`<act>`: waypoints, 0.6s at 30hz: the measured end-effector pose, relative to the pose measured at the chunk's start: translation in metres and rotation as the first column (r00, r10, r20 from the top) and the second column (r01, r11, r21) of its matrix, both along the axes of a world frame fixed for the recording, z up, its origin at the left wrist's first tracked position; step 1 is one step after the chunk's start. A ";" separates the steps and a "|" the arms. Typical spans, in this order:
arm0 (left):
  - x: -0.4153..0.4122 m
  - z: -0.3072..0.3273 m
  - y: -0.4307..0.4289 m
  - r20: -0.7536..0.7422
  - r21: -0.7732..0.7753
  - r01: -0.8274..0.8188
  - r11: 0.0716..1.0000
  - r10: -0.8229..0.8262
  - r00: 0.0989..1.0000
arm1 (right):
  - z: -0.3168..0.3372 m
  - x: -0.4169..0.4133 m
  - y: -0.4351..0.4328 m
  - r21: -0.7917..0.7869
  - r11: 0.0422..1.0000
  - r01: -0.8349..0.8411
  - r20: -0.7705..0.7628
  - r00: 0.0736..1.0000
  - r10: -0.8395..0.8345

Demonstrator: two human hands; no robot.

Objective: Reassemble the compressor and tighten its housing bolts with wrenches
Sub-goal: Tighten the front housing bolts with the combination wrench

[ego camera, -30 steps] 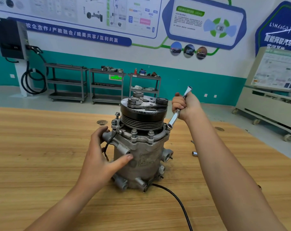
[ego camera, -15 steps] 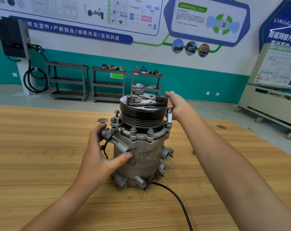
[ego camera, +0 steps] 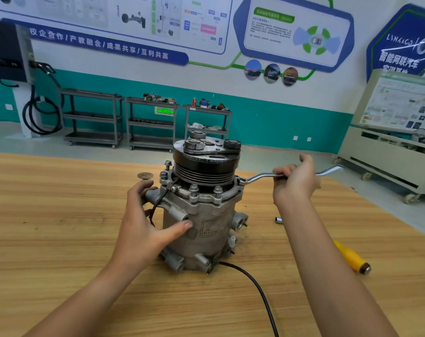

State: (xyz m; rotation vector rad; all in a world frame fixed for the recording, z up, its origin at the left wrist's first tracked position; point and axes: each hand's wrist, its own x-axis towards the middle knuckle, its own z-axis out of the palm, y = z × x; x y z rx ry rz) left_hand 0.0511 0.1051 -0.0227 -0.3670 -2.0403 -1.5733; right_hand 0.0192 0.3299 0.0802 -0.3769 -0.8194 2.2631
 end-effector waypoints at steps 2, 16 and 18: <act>0.003 0.001 0.001 0.010 0.009 0.006 1.000 -0.007 1.000 | 0.000 0.013 -0.006 0.045 0.993 0.105 -0.084 0.991 -0.101; 0.003 0.002 0.000 0.033 0.008 0.014 1.000 -0.015 0.999 | -0.046 0.053 -0.062 0.576 0.423 0.700 -0.743 0.664 -0.086; 0.003 0.002 0.000 0.033 -0.001 0.012 1.000 -0.012 0.999 | -0.051 0.053 -0.067 0.658 0.268 0.703 -0.744 0.663 0.087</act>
